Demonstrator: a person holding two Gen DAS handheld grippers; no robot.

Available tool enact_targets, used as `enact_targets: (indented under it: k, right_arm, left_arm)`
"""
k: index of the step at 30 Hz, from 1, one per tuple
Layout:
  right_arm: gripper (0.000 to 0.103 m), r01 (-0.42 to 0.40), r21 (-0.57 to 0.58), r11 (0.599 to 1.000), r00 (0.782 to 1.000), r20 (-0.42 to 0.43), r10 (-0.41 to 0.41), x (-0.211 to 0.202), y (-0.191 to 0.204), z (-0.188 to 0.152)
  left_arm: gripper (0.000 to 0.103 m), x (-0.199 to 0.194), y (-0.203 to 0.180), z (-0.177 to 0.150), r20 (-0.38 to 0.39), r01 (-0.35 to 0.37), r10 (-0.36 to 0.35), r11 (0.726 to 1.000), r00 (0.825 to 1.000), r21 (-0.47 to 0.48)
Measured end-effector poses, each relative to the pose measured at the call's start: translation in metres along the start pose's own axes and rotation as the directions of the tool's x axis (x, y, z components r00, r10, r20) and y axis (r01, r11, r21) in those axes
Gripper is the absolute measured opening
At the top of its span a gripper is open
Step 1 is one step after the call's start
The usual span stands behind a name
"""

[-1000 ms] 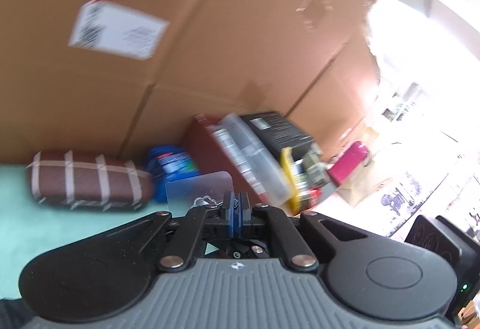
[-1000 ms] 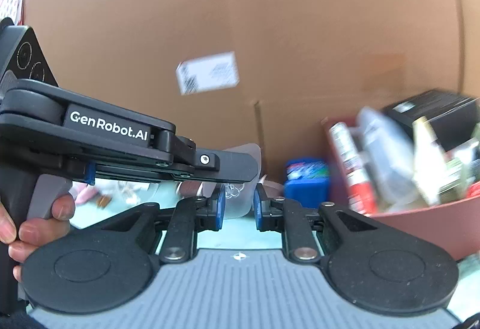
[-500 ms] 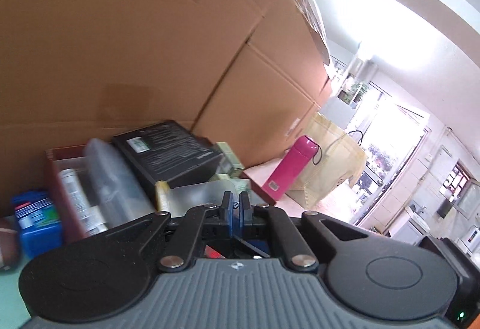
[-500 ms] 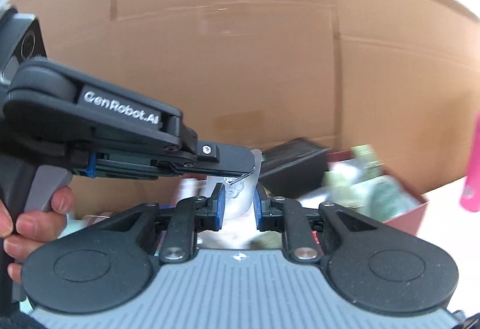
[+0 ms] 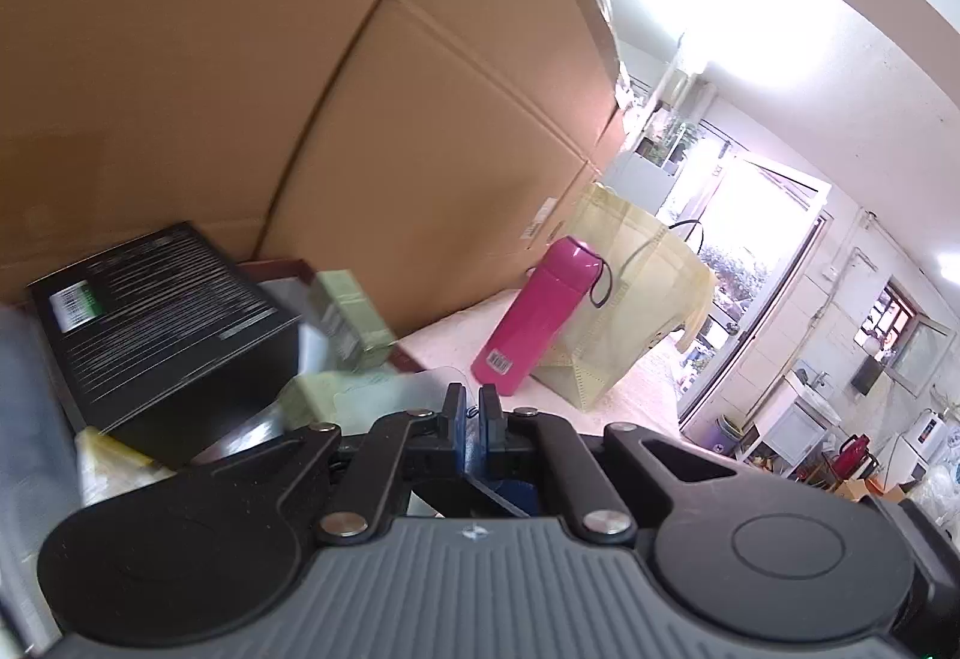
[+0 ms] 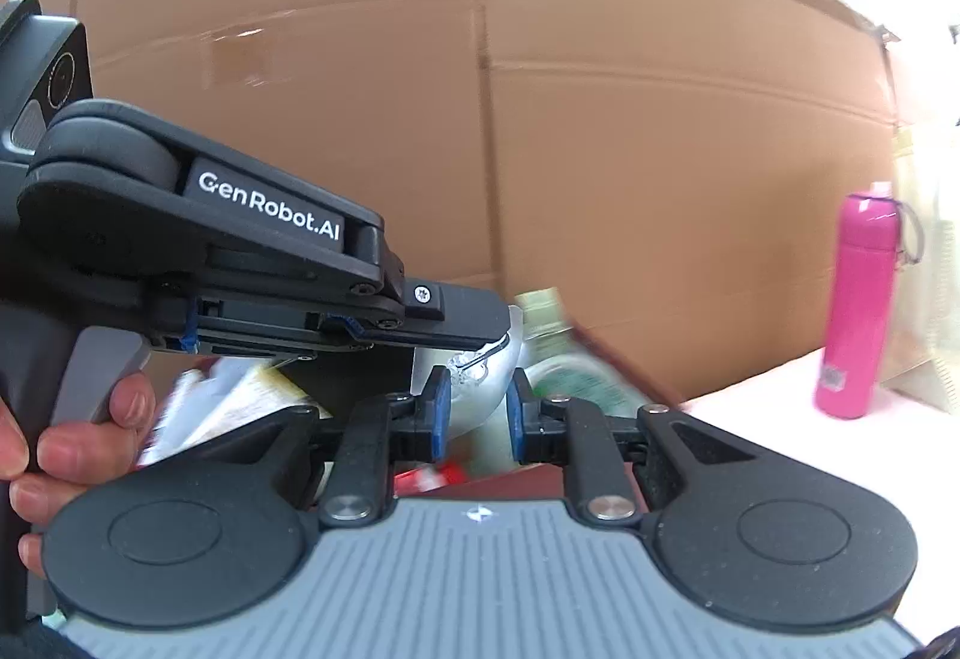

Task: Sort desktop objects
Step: 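Lift the clear hook and carry it over the dark-red box, then open both tools to drop the hook into the dark-red box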

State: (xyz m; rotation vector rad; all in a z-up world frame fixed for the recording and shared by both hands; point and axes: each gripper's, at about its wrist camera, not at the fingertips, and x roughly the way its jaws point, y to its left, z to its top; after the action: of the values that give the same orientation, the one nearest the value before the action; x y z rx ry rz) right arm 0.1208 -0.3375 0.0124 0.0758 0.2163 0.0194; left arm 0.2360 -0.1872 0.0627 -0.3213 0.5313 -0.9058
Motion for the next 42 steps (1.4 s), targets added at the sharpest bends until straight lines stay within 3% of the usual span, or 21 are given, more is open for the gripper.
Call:
enact_targets:
  k: [4,8,15,22,23,25,26,28,29,32,34,37,40,42]
  right_arm:
    - [0.018,0.056,-0.009,0.998,0.998,0.012,-0.056,0.006,-0.022,0.0]
    - [0.018,0.082,-0.022,0.996,0.997,-0.012,-0.082,0.028,-0.041,-0.007]
    - [0.019,0.096,-0.116,0.989,0.995,-0.025,-0.099,0.051,-0.04,-0.014]
    - [0.02,0.094,-0.188,0.978,0.994,-0.039,-0.103,0.065,-0.037,-0.015]
    - [0.02,0.094,-0.193,0.977,0.994,-0.043,-0.104,0.065,-0.037,-0.014]
    - [0.025,0.097,-0.206,0.974,0.993,-0.039,-0.107,0.062,-0.036,-0.014]
    - [0.028,0.094,-0.207,0.974,0.994,-0.036,-0.103,0.061,-0.036,-0.015]
    - [0.047,0.065,-0.194,0.979,0.997,-0.038,-0.073,0.059,-0.035,-0.016]
    - [0.048,0.061,-0.198,0.978,0.997,-0.037,-0.07,0.058,-0.033,-0.016]
    - [0.056,0.083,-0.242,0.967,0.995,-0.024,-0.092,0.058,-0.025,-0.018]
    - [0.07,0.08,-0.243,0.967,0.996,-0.02,-0.088,0.058,-0.024,-0.018]
    - [0.083,0.105,-0.241,0.965,0.994,0.002,-0.108,0.045,-0.022,-0.019]
    - [0.094,0.104,-0.22,0.97,0.994,0.007,-0.105,0.04,-0.023,-0.018]
    - [0.096,0.095,-0.21,0.973,0.995,0.006,-0.096,0.035,-0.022,-0.017]
  left_arm:
    - [0.001,0.028,-0.009,0.002,-0.008,0.025,-0.025,1.0,1.0,0.016]
    - [0.002,0.056,-0.007,-0.002,-0.024,0.0,0.001,1.0,1.0,0.019]
    - [0.002,0.055,0.004,-0.008,-0.029,-0.017,0.018,1.0,0.999,0.02]
    - [0.004,0.038,0.013,-0.004,-0.001,-0.033,0.033,0.999,0.999,-0.042]
    - [0.007,0.035,0.014,-0.004,0.006,-0.028,0.029,0.998,1.0,-0.053]
    - [0.028,0.03,0.015,-0.003,0.02,-0.021,0.022,0.998,1.0,-0.066]
    - [0.033,0.027,0.015,-0.003,0.027,-0.02,0.022,0.998,0.999,-0.067]
    - [0.038,0.024,0.012,-0.004,0.036,-0.02,0.022,0.998,0.999,-0.057]
    - [0.041,0.023,0.011,-0.004,0.036,-0.018,0.02,0.998,0.999,-0.053]
    - [0.067,0.018,0.007,-0.005,0.046,-0.013,0.015,0.999,0.999,-0.044]
    - [0.088,0.015,0.006,-0.006,0.064,-0.011,0.014,0.999,0.998,-0.043]
    - [0.1,0.008,0.005,-0.005,0.075,-0.017,0.021,0.998,0.997,-0.052]
    - [0.103,0.005,0.004,-0.005,0.081,-0.034,0.04,0.997,0.996,-0.064]
    - [0.103,0.0,0.004,-0.007,0.077,-0.045,0.051,0.996,0.996,-0.079]
